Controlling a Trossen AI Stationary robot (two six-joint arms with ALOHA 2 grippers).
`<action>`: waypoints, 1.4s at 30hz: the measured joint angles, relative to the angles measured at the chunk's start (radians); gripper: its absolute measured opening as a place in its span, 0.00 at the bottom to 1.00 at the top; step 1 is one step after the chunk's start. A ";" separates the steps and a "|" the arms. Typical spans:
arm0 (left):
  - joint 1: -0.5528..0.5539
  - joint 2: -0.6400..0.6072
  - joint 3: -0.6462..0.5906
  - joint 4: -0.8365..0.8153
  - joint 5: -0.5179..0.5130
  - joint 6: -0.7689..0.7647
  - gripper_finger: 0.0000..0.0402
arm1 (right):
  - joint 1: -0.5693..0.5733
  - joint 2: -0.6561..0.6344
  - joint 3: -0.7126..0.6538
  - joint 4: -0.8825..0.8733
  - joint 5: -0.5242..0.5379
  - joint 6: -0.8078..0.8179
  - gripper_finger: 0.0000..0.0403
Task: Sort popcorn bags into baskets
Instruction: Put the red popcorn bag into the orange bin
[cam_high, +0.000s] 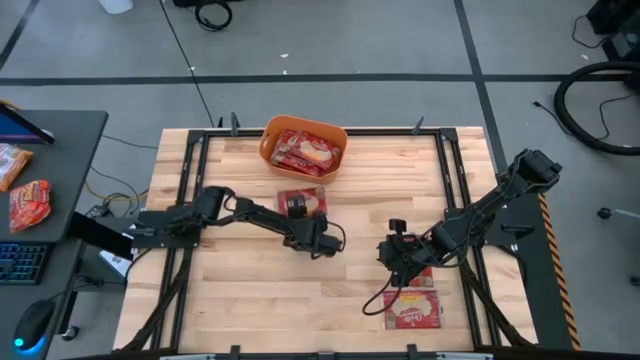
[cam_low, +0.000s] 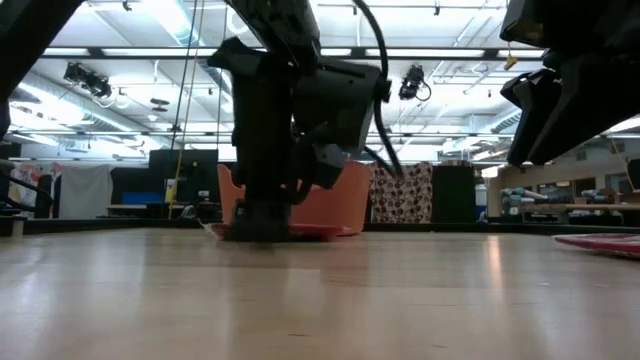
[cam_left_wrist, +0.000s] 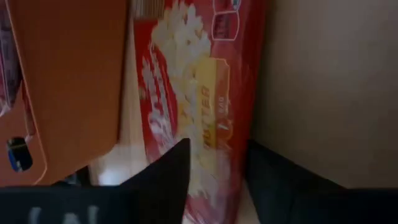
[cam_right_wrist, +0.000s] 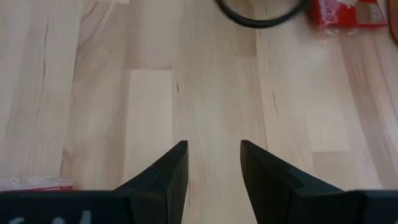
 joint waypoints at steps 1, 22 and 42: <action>0.007 0.000 0.000 -0.007 0.005 0.000 0.34 | 0.000 0.000 0.000 0.003 0.000 -0.001 0.37; -0.018 -0.162 0.003 -0.153 -0.005 0.056 0.01 | 0.000 0.000 0.000 -0.005 0.000 -0.003 0.37; 0.021 -0.472 0.004 -0.065 -0.445 0.256 0.00 | -0.002 0.000 0.000 0.002 0.002 -0.012 0.37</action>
